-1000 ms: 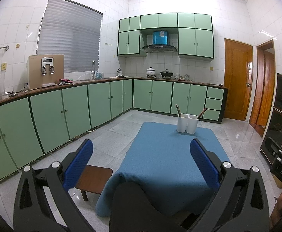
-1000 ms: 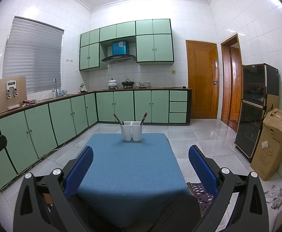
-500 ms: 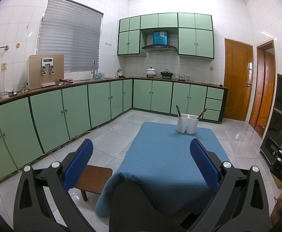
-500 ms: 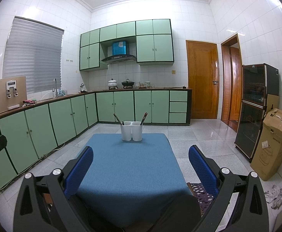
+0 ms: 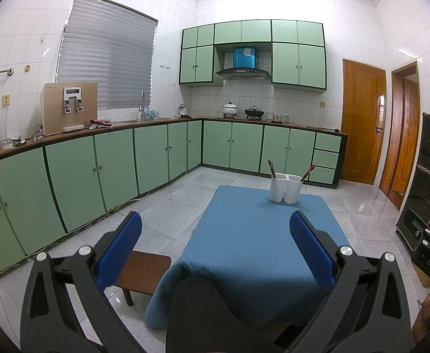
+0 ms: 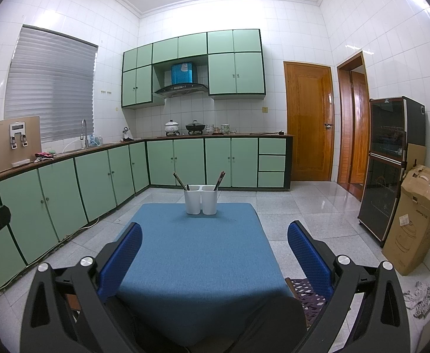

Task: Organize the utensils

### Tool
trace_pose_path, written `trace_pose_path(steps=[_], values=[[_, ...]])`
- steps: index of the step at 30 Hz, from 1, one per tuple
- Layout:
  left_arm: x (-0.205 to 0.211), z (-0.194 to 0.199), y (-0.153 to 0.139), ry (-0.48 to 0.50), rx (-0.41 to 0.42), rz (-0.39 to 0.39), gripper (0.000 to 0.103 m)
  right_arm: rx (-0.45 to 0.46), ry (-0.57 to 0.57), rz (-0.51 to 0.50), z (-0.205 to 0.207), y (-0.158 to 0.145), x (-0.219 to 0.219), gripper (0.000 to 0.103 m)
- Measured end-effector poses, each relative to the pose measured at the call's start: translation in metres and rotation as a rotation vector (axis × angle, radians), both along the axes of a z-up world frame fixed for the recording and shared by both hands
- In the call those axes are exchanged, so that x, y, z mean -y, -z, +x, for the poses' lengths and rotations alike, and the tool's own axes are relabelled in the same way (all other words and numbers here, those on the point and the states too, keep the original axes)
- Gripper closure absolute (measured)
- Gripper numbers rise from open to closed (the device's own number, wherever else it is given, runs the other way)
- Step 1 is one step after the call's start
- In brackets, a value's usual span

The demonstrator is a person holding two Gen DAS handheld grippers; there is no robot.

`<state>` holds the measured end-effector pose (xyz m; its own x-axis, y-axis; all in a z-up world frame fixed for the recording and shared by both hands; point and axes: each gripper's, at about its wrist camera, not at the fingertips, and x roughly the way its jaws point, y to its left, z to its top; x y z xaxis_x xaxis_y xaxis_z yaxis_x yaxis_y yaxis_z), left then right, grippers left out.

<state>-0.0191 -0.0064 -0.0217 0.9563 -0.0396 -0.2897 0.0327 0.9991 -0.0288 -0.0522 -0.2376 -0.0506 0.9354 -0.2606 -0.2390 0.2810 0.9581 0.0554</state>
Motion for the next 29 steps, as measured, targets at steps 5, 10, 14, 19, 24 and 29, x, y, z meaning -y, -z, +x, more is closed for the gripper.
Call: trace_pose_path(steps=[5, 10, 14, 19, 24, 29], values=[[0.0, -0.0004, -0.0002, -0.001, 0.001, -0.001, 0.005, -0.001, -0.001, -0.001, -0.0002, 0.0002, 0.0006, 0.006], [-0.0002, -0.0001, -0.0003, -0.001, 0.0, 0.0, 0.005, -0.001, 0.0, -0.001, -0.0001, 0.0004, 0.0005, 0.006], [0.0001, -0.0003, 0.0006, 0.0, 0.001, -0.002, 0.005, 0.001, 0.0, -0.002, -0.0002, 0.0, -0.0004, 0.006], [0.0008, -0.0011, 0.0013, 0.0, 0.0, -0.001, 0.005, -0.002, 0.0, 0.0, 0.0004, 0.0001, 0.0003, 0.006], [0.0011, -0.0024, 0.0013, 0.0, 0.006, 0.001, 0.005, -0.001, -0.001, 0.0, 0.0003, -0.0002, 0.0005, 0.006], [0.0036, -0.0047, 0.004, 0.002, 0.002, 0.0, 0.005, -0.003, -0.001, 0.001, 0.0004, -0.0006, 0.0006, 0.006]])
